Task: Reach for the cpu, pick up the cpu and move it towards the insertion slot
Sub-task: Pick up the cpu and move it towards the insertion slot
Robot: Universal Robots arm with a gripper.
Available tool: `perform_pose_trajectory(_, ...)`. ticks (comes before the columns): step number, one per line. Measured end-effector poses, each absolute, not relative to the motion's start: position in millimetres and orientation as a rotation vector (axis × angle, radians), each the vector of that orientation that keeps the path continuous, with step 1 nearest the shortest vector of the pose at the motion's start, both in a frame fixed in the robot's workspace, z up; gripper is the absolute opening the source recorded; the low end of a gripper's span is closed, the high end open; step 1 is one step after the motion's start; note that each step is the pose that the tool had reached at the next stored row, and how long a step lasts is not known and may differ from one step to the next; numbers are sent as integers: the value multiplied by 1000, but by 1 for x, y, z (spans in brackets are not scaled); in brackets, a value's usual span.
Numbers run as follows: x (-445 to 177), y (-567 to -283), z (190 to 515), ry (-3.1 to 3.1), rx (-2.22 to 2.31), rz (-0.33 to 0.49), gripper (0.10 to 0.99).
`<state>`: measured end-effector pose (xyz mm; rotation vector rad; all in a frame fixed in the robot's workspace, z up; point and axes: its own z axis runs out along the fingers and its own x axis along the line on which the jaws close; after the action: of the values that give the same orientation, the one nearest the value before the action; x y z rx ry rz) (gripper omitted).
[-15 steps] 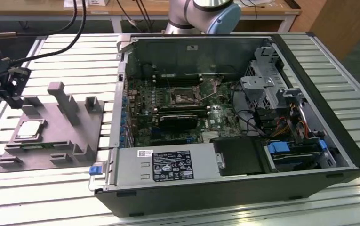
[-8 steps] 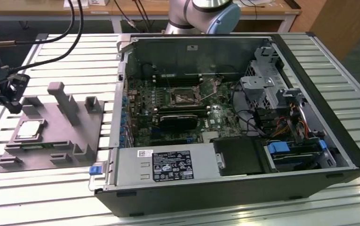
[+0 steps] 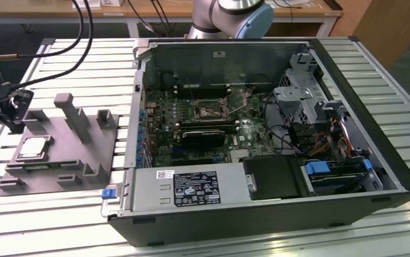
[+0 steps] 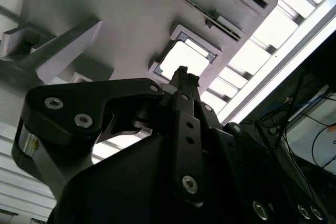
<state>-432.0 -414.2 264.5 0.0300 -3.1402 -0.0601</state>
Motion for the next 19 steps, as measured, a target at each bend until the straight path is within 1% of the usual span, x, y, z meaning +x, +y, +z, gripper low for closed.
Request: perform_pose_trajectory(19,-442,-414,230,-3140,30,-60,106)
